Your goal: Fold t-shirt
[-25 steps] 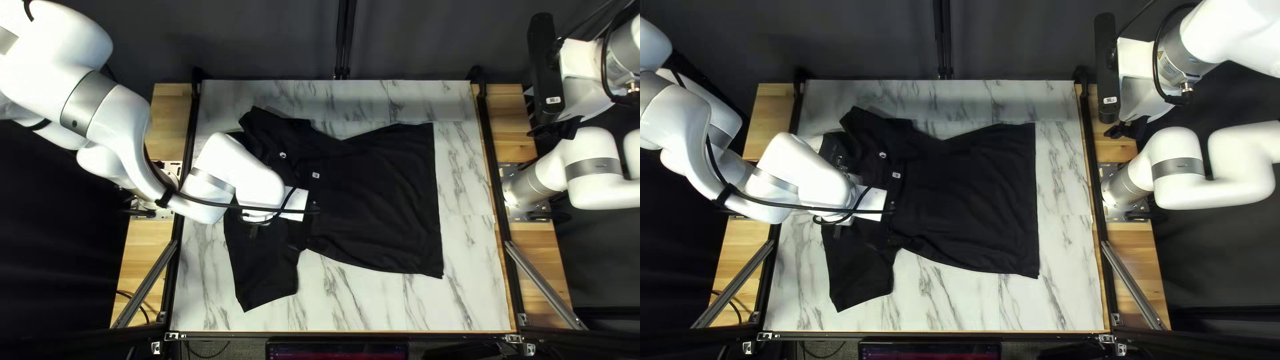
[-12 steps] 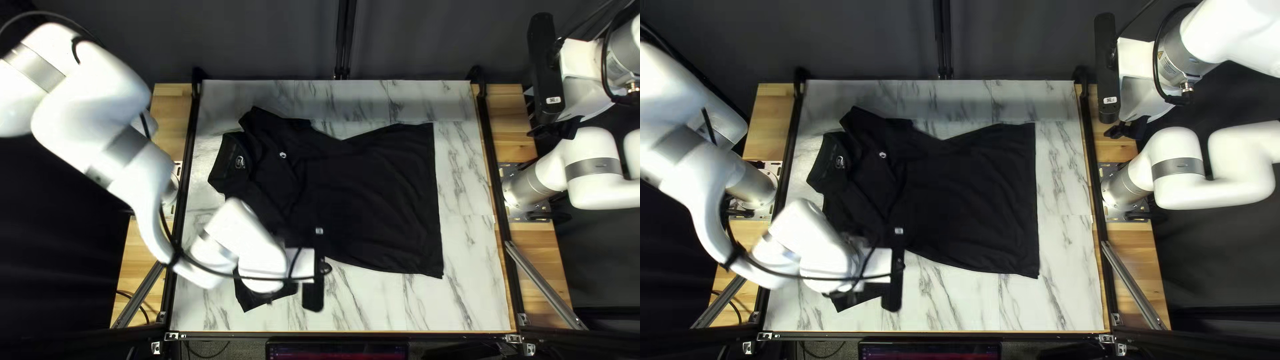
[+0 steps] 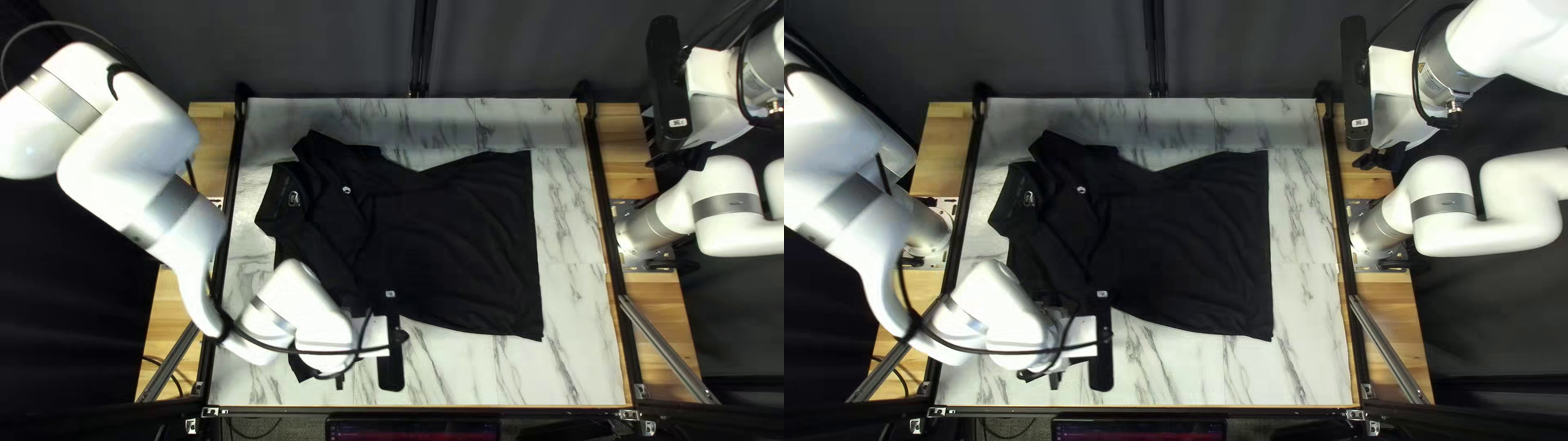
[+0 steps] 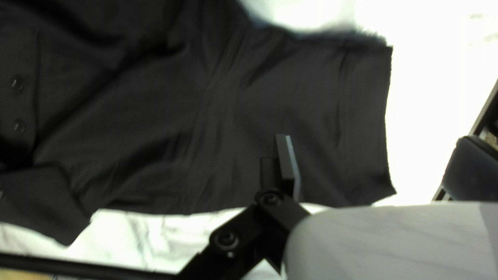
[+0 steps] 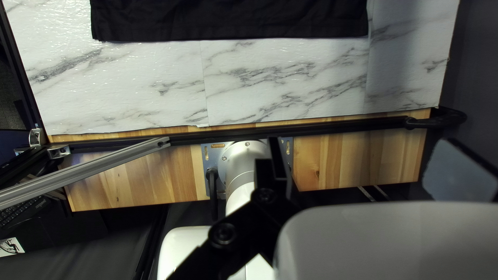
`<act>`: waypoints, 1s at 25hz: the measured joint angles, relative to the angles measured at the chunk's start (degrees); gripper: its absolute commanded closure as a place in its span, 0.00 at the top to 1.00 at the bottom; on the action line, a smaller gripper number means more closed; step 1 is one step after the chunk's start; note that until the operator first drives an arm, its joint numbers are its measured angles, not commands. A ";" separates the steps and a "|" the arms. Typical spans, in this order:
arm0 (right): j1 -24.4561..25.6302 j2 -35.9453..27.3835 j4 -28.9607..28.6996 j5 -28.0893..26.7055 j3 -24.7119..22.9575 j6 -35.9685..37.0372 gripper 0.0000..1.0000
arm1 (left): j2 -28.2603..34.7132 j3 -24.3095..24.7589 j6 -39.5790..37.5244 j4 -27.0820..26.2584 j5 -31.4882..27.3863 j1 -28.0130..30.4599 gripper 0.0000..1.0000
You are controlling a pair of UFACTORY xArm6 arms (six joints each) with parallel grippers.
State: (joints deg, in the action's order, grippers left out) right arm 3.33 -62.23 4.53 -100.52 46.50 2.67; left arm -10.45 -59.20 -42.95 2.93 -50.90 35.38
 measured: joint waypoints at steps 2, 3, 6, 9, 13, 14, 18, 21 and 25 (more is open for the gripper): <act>0.00 0.00 0.00 0.00 0.00 0.00 1.00 | -1.23 -0.21 -1.80 0.56 2.39 0.20 1.00; 0.00 0.00 0.00 0.00 0.00 0.00 1.00 | -1.74 -0.25 -2.95 0.89 3.55 0.31 1.00; 0.00 0.00 0.00 0.00 0.00 0.00 1.00 | -2.66 0.35 -5.71 1.74 6.77 0.60 1.00; 0.00 0.00 0.00 0.00 0.00 0.00 1.00 | -3.61 1.87 -8.58 2.66 10.42 0.56 1.00; 0.00 0.00 0.00 0.00 0.00 0.00 1.00 | -5.90 2.86 -12.14 3.79 13.65 -0.01 0.98; 0.00 0.00 0.00 0.00 0.00 0.00 1.00 | -6.41 2.88 -12.79 4.00 13.88 -0.17 0.97; 0.00 0.00 0.00 0.00 0.00 0.00 1.00 | -7.82 1.92 -14.95 4.94 12.41 -0.37 0.04; 0.00 0.00 0.00 0.00 0.00 0.00 1.00 | -8.80 0.92 -16.58 5.85 10.95 -0.05 0.00; 0.00 0.00 0.00 0.00 0.00 0.00 1.00 | -9.78 -0.08 -18.67 6.76 9.24 0.54 0.00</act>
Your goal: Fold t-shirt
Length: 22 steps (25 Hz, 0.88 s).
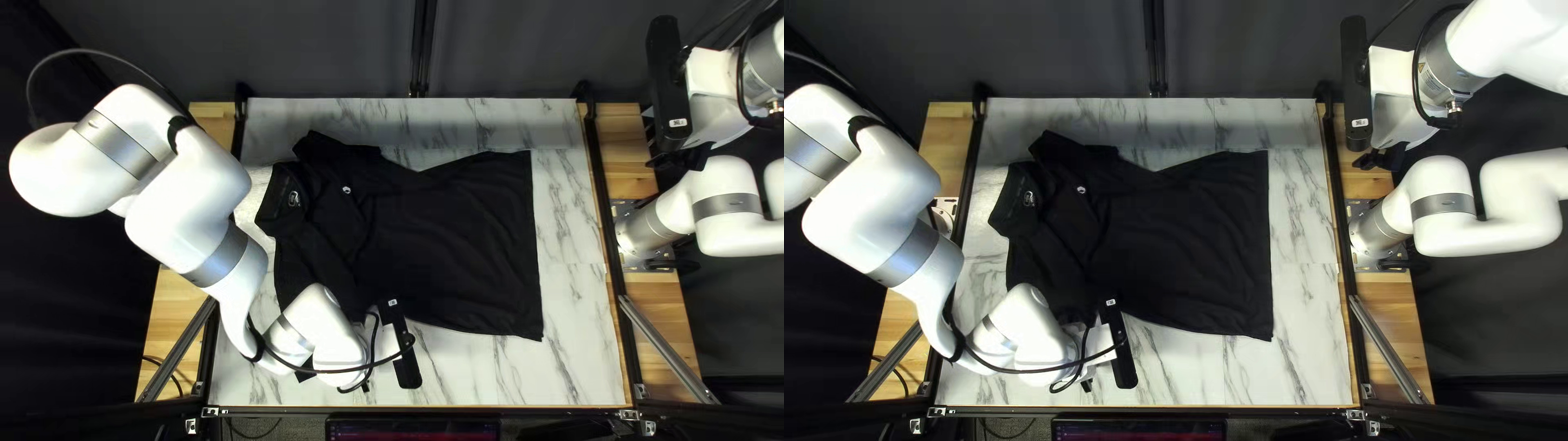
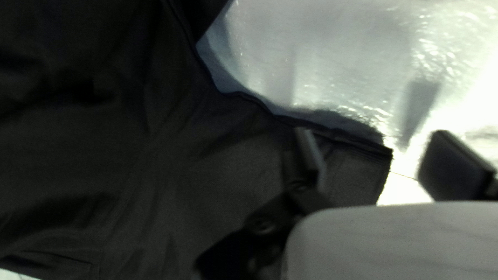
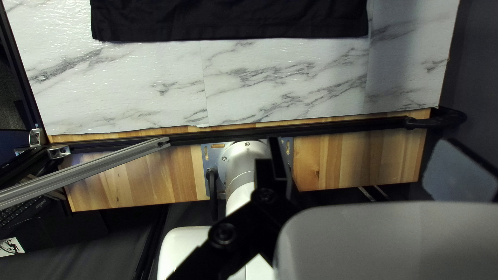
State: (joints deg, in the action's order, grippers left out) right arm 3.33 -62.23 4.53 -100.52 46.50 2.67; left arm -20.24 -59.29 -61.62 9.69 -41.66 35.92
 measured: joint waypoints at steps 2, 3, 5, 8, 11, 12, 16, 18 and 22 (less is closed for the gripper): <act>0.00 0.00 0.00 0.00 0.00 0.00 1.00 | -0.01 -0.19 -0.54 0.16 -0.71 0.18 0.00; 0.00 0.00 0.00 0.00 0.00 0.00 1.00 | -0.01 -0.31 -0.69 0.17 -1.03 0.24 0.00; 0.00 0.00 0.00 0.00 0.00 0.00 1.00 | 0.01 -0.58 -0.88 0.14 -1.64 0.36 0.00; 0.00 0.00 0.00 0.00 0.00 0.00 1.00 | 0.69 -1.05 -1.18 0.06 -3.09 0.91 0.00; 0.00 0.00 0.00 0.00 0.00 0.00 1.00 | 1.36 -2.38 -1.39 -0.07 -5.50 1.88 0.00; 0.00 0.00 0.00 0.00 0.00 0.00 1.00 | 1.51 -2.93 -1.44 -0.15 -6.40 2.27 0.00; 0.00 0.00 0.00 0.00 0.00 0.00 1.00 | 2.06 -5.11 -0.80 -1.18 -10.21 3.61 0.00; 0.00 0.00 0.00 0.00 0.00 0.00 1.00 | 2.16 -6.29 0.09 -2.13 -12.20 4.03 0.00; 0.00 0.00 0.00 0.00 0.00 0.00 1.00 | 2.66 -7.35 1.58 -4.03 -15.56 4.73 0.00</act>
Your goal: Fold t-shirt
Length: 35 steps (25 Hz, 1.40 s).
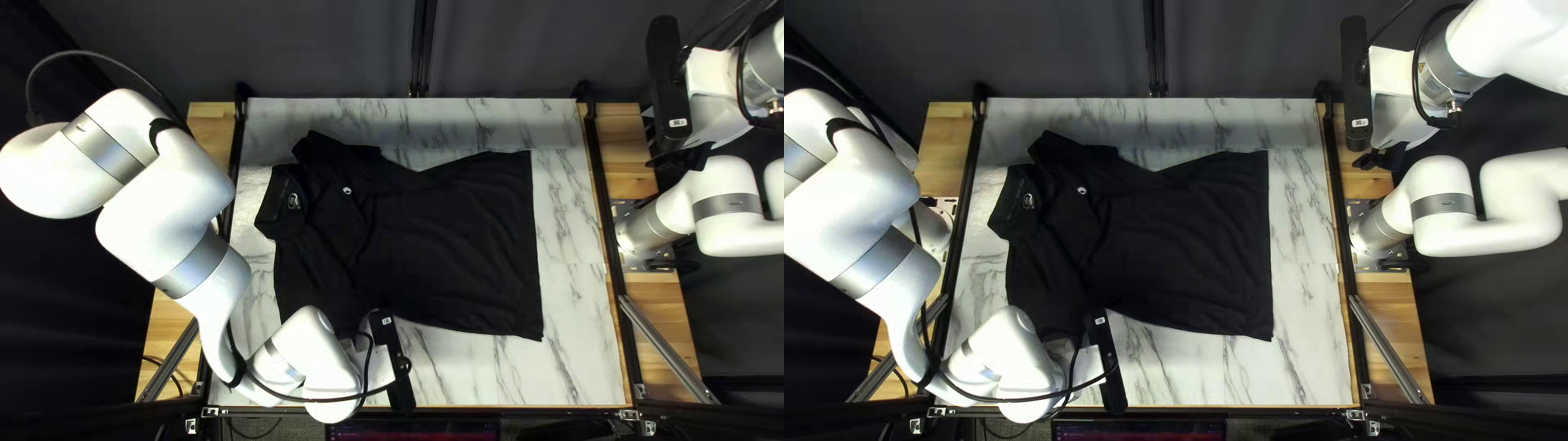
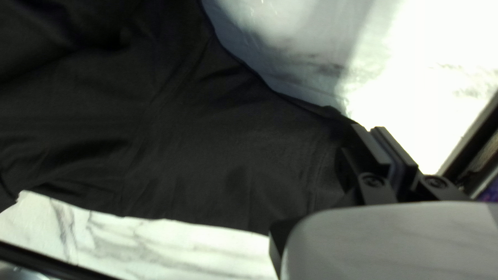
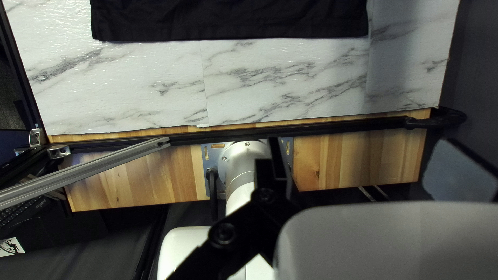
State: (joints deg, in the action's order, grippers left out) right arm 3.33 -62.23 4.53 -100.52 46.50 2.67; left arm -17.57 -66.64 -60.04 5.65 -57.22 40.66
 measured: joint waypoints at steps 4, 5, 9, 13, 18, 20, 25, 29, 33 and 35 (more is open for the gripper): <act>0.00 0.00 0.00 0.00 0.00 0.00 1.00 | 1.15 0.86 0.73 -1.30 -1.91 0.30 0.00; 0.00 0.00 0.00 0.00 0.00 0.00 1.00 | 1.66 1.46 0.89 -1.61 -2.27 0.28 0.00; 0.00 0.00 0.00 0.00 0.00 0.00 1.00 | 4.54 3.86 0.87 -2.58 -4.53 0.43 0.00; 0.00 0.00 0.00 0.00 0.00 0.00 1.00 | 6.66 4.97 -0.39 -3.02 -7.24 1.21 0.00; 0.00 0.00 0.00 0.00 0.00 0.00 1.00 | 6.08 3.79 -1.23 -3.17 -8.64 1.83 0.00; 0.00 0.00 0.00 0.00 0.00 0.00 1.00 | 5.68 3.30 -1.24 -3.15 -8.79 1.87 0.03; 0.00 0.00 0.00 0.00 0.00 0.00 1.00 | 2.93 0.37 0.36 -3.07 -8.84 1.03 0.03; 0.00 0.00 0.00 0.00 0.00 0.00 1.00 | 2.64 -0.13 2.26 -2.95 -9.01 -0.36 0.11; 0.00 0.00 0.00 0.00 0.00 0.00 1.00 | 2.16 -2.69 3.46 -2.87 -11.01 -0.62 0.06; 0.00 0.00 0.00 0.00 0.00 0.00 1.00 | 1.50 -3.85 3.77 -3.17 -11.75 -0.18 0.07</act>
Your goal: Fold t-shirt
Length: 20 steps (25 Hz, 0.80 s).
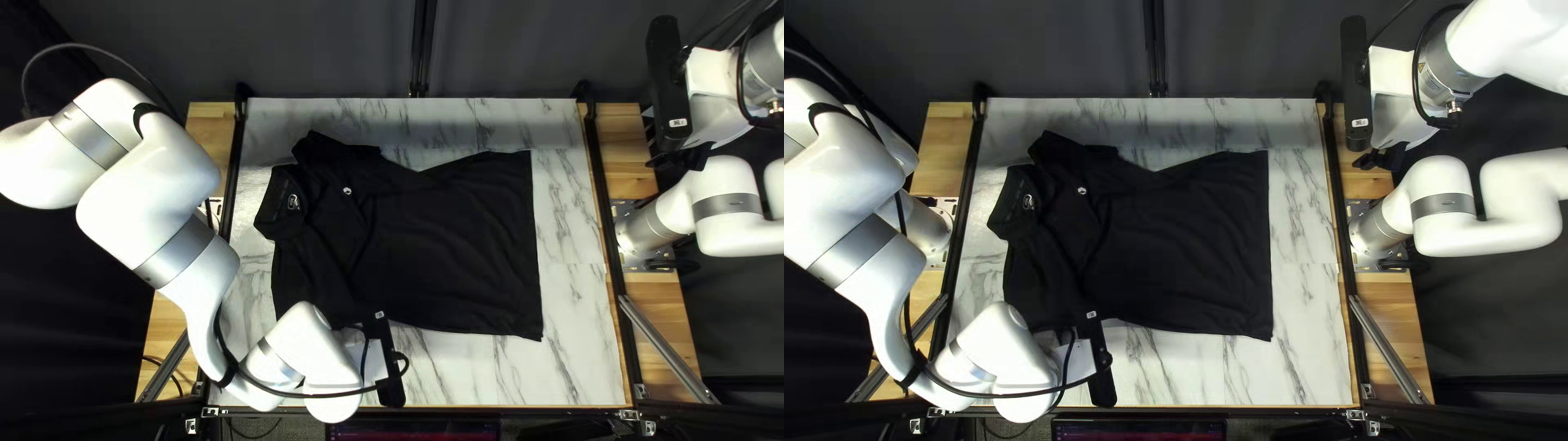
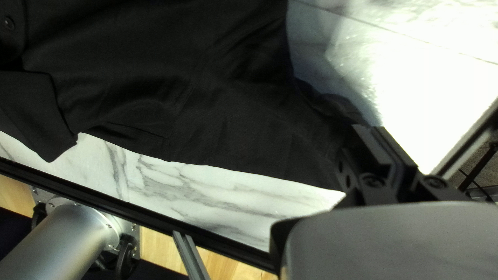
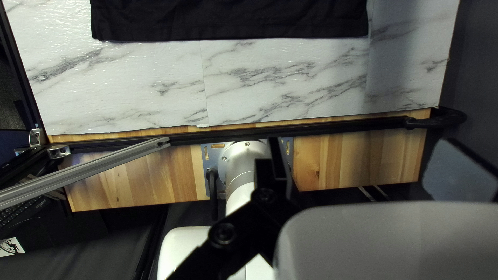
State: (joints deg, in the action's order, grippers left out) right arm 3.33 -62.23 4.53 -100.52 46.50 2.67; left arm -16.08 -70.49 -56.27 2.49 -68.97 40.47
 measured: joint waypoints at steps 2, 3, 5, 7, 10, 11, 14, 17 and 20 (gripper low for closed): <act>0.00 0.00 0.00 0.00 0.00 0.00 1.00 | -0.29 -0.42 0.14 -0.46 -0.36 0.43 0.08; 0.00 0.00 0.00 0.00 0.00 0.00 1.00 | -0.32 -0.50 0.17 -0.74 -0.55 0.62 0.07; 0.00 0.00 0.00 0.00 0.00 0.00 1.00 | -0.07 -0.38 0.22 -1.18 -1.01 0.81 0.08; 0.00 0.00 0.00 0.00 0.00 0.00 1.00 | 0.76 0.28 0.34 -1.56 -1.81 0.80 0.06; 0.00 0.00 0.00 0.00 0.00 0.00 1.00 | 1.97 1.18 1.02 -2.10 -3.78 0.08 0.07; 0.00 0.00 0.00 0.00 0.00 0.00 1.00 | 2.03 1.16 1.47 -2.29 -4.46 -0.31 0.07; 0.00 0.00 0.00 0.00 0.00 0.00 1.00 | 0.31 -0.66 3.23 -2.87 -6.25 -1.45 0.07; 0.00 0.00 0.00 0.00 0.00 0.00 1.00 | -3.12 -3.95 5.53 -3.38 -7.26 -2.39 0.06; 0.00 0.00 0.00 0.00 0.00 0.00 1.00 | -6.13 -7.22 8.34 -3.78 -8.53 -3.61 0.04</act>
State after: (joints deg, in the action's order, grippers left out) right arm 3.33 -62.23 4.53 -100.52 46.50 2.67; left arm -22.21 -77.71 -47.93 -1.30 -77.50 36.86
